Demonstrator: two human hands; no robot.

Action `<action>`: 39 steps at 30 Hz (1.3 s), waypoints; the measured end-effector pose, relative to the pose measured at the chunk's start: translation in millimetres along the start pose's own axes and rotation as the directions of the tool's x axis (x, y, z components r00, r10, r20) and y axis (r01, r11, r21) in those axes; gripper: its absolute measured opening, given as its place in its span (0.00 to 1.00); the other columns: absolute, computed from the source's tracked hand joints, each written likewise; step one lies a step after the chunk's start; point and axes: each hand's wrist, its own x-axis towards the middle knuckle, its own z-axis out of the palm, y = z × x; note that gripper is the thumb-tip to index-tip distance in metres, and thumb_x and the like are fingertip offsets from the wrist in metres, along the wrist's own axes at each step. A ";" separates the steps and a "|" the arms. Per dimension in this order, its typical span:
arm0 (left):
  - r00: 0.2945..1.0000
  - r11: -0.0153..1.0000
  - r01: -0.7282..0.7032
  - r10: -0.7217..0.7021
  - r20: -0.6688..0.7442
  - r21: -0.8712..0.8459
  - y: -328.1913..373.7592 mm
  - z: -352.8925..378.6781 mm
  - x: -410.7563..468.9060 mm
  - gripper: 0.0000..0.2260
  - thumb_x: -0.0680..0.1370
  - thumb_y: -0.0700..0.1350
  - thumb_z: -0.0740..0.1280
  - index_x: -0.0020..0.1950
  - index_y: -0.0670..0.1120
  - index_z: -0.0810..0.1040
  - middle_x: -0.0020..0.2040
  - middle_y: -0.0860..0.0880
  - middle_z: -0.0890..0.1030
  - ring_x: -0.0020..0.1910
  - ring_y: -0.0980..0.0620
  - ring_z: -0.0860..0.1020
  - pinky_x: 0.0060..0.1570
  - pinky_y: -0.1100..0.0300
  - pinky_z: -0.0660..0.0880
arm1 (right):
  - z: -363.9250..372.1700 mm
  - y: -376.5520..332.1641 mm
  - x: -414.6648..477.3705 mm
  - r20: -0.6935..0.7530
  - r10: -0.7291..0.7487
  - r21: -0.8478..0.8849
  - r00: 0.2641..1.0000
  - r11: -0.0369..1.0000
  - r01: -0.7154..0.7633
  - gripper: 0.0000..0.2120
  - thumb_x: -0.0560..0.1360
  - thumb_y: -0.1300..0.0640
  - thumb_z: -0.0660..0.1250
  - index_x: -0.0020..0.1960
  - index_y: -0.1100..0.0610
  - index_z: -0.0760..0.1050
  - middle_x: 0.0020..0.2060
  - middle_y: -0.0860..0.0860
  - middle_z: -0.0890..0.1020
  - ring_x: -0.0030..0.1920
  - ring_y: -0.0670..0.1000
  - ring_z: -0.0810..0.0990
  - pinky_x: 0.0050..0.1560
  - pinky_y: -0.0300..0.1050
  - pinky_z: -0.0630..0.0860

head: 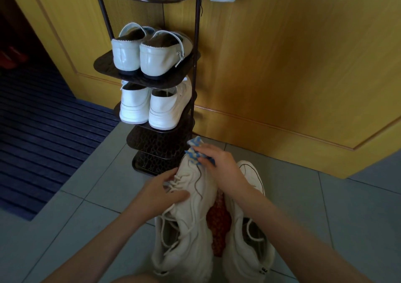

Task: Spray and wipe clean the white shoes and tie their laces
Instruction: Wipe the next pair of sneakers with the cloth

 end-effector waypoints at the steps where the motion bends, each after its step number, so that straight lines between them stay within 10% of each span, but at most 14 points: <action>1: 1.000 1.000 -0.001 0.001 -0.008 -0.010 -2.1 0.2 -0.2 0.28 0.69 0.44 0.75 0.66 0.55 0.70 0.57 0.55 0.77 0.48 0.65 0.75 0.51 0.66 0.70 | 0.9 -1.7 -5.8 -0.011 0.000 -0.016 1.000 1.000 0.000 0.16 0.78 0.63 0.63 0.65 0.54 0.75 0.66 0.49 0.74 0.66 0.45 0.71 0.67 0.33 0.65; 7: 0.999 0.996 -0.026 0.023 -0.032 -0.090 -9.4 -1.9 -2.3 0.27 0.70 0.43 0.74 0.67 0.53 0.71 0.56 0.53 0.79 0.48 0.64 0.76 0.45 0.69 0.72 | 13.3 -7.5 -52.3 -0.053 -0.014 -0.135 0.998 0.991 0.007 0.19 0.79 0.62 0.62 0.68 0.51 0.71 0.69 0.47 0.70 0.68 0.40 0.64 0.63 0.19 0.51; 14: 0.998 0.989 -0.050 0.046 -0.038 -0.137 -18.8 -6.3 -2.8 0.28 0.67 0.44 0.76 0.67 0.51 0.73 0.54 0.53 0.80 0.50 0.61 0.78 0.51 0.62 0.75 | 39.3 -12.4 -105.9 0.001 -0.001 -0.251 1.000 0.968 0.001 0.23 0.78 0.62 0.63 0.71 0.49 0.67 0.71 0.46 0.66 0.71 0.48 0.65 0.72 0.37 0.57; 18: 0.999 0.987 -0.044 0.044 -0.006 -0.157 -22.1 -10.7 -5.1 0.30 0.66 0.47 0.76 0.67 0.53 0.72 0.57 0.53 0.79 0.54 0.57 0.77 0.56 0.58 0.74 | 21.2 -31.8 -122.9 0.141 0.124 -0.184 0.982 0.978 -0.097 0.15 0.78 0.59 0.63 0.64 0.53 0.76 0.57 0.50 0.81 0.53 0.47 0.80 0.58 0.39 0.75; 21: 0.998 0.986 -0.063 0.062 -0.008 -0.154 -22.3 -9.1 -4.7 0.25 0.71 0.43 0.74 0.67 0.53 0.72 0.55 0.55 0.80 0.51 0.62 0.77 0.51 0.64 0.74 | -6.3 -45.5 -93.3 -0.098 0.098 -0.036 0.990 0.994 -0.102 0.14 0.78 0.60 0.63 0.61 0.51 0.77 0.46 0.43 0.81 0.41 0.38 0.78 0.46 0.30 0.75; 28: 0.999 0.971 -0.039 0.042 0.008 -0.235 -23.9 -7.9 -4.8 0.31 0.63 0.52 0.76 0.66 0.53 0.74 0.55 0.56 0.80 0.51 0.61 0.78 0.45 0.69 0.74 | 18.3 -28.7 8.1 -0.054 0.107 -0.193 0.993 0.974 -0.116 0.15 0.80 0.63 0.58 0.66 0.60 0.73 0.62 0.56 0.76 0.63 0.55 0.73 0.55 0.36 0.65; 34: 0.998 0.967 -0.051 0.045 -0.031 -0.249 -31.1 -5.2 -3.3 0.37 0.54 0.60 0.73 0.63 0.55 0.76 0.53 0.57 0.81 0.50 0.61 0.80 0.48 0.66 0.76 | 27.6 -26.4 -33.0 -0.179 0.054 -0.227 0.982 0.969 -0.094 0.17 0.79 0.62 0.60 0.68 0.56 0.72 0.70 0.52 0.69 0.73 0.50 0.63 0.62 0.21 0.44; 39: 0.998 0.971 -0.060 0.051 -0.045 -0.233 -31.5 -4.5 -1.0 0.37 0.55 0.61 0.73 0.64 0.56 0.76 0.54 0.56 0.81 0.51 0.59 0.80 0.54 0.58 0.77 | 35.2 -22.3 -65.9 -0.223 0.064 -0.186 0.973 0.977 -0.107 0.18 0.78 0.62 0.62 0.67 0.52 0.72 0.70 0.47 0.68 0.71 0.48 0.65 0.68 0.35 0.59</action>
